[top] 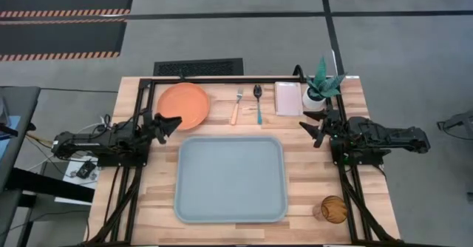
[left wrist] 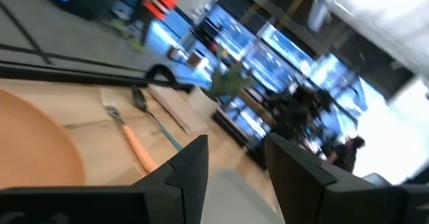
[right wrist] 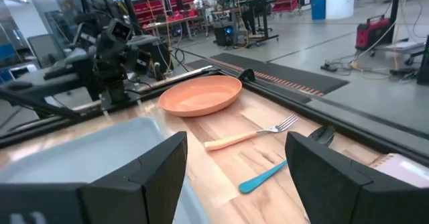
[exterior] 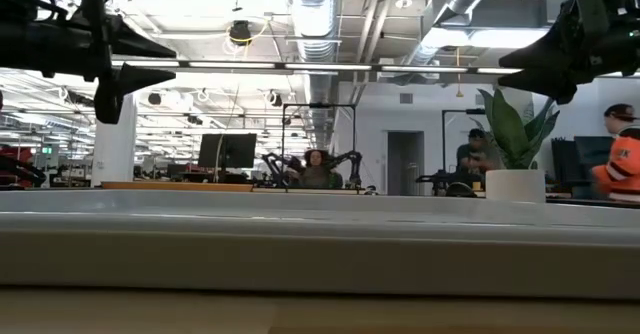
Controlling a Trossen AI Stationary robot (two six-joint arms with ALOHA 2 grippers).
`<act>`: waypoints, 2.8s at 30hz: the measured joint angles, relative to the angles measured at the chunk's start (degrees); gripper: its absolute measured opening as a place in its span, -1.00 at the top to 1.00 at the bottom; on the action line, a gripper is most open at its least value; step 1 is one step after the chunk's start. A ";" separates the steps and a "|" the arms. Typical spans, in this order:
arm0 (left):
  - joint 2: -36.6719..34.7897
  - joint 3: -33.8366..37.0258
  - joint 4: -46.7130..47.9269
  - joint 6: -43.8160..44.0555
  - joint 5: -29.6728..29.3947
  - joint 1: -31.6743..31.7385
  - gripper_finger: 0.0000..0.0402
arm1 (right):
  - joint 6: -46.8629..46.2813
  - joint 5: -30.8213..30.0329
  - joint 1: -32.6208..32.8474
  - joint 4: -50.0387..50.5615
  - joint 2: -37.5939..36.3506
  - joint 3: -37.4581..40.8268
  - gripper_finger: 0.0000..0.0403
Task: Pick and place plate/cup/fork/spoon on tray
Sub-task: Put the brown cup on the gray tray
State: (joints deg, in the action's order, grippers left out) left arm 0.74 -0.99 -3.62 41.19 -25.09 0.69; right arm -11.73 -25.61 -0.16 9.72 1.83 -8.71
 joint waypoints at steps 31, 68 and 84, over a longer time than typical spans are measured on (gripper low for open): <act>22.90 -32.77 -18.83 -4.70 -2.79 0.00 0.32 | -18.62 3.19 -1.40 -21.92 9.32 -18.73 -0.37; 43.64 -58.91 7.33 -11.04 16.33 -0.02 -0.32 | -68.69 33.30 30.28 61.22 45.10 -57.92 -0.37; 45.30 -58.86 7.22 -7.94 16.31 -0.02 -0.32 | -105.52 21.00 66.40 66.50 61.49 -57.44 -0.37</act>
State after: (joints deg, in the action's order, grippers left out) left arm 46.03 -59.86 3.60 33.26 -8.78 0.67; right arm -117.25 -4.60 66.24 76.21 63.32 -66.15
